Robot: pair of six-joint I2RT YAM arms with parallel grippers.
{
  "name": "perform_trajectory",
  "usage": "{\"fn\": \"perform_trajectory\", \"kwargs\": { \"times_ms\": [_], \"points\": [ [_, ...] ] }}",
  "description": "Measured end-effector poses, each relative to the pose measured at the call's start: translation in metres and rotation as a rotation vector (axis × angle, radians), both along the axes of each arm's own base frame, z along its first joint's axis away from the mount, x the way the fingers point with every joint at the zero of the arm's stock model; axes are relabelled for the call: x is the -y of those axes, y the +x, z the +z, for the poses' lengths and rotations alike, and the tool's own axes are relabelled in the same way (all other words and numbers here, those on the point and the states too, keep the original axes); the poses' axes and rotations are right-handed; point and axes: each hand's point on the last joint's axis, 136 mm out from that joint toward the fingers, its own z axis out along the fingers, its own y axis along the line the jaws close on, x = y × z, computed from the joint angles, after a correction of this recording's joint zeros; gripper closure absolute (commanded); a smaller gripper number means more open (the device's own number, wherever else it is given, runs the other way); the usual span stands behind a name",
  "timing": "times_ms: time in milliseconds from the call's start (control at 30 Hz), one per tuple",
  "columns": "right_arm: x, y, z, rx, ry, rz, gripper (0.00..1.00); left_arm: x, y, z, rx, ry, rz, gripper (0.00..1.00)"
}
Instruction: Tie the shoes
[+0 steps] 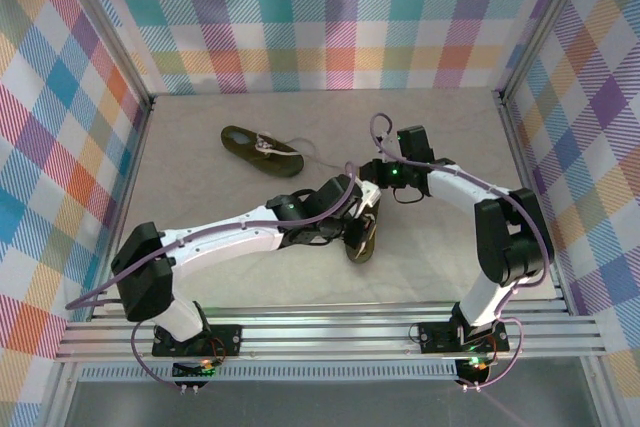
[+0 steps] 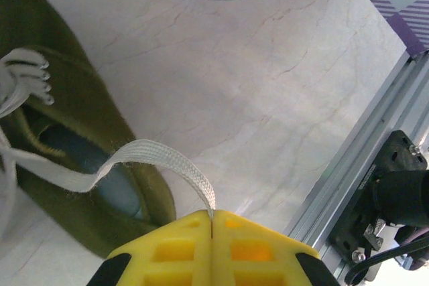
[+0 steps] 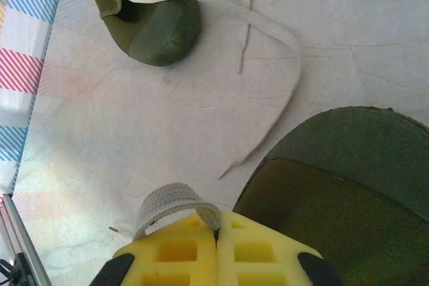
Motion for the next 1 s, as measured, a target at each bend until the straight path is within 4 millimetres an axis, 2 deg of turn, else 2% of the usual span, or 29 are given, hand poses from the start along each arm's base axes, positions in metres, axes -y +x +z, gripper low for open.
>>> {"fn": "perform_trajectory", "kwargs": {
  "times_ms": [300,533,633,767,833,1000],
  "points": [
    [0.0,0.001,-0.004,-0.047,0.035,-0.012,1.0,0.036,0.005,0.013,0.02,-0.062,-0.062,1.0],
    [0.0,0.004,-0.009,-0.075,0.06,-0.016,1.0,0.05,0.01,0.02,0.048,-0.096,-0.083,1.0],
    [0.0,0.003,-0.009,-0.081,0.064,-0.017,1.0,0.057,0.014,0.013,0.048,-0.091,-0.086,1.0],
    [0.0,0.005,-0.009,-0.085,0.071,-0.016,1.0,0.066,0.019,-0.011,0.033,-0.051,-0.092,1.0],
    [0.0,0.006,-0.009,-0.086,0.075,-0.015,1.0,0.067,0.02,-0.026,0.022,-0.024,-0.094,0.94],
    [0.004,0.009,-0.013,-0.093,0.075,-0.022,1.0,0.068,0.021,-0.052,0.0,0.023,-0.098,0.63]
  ]
}}
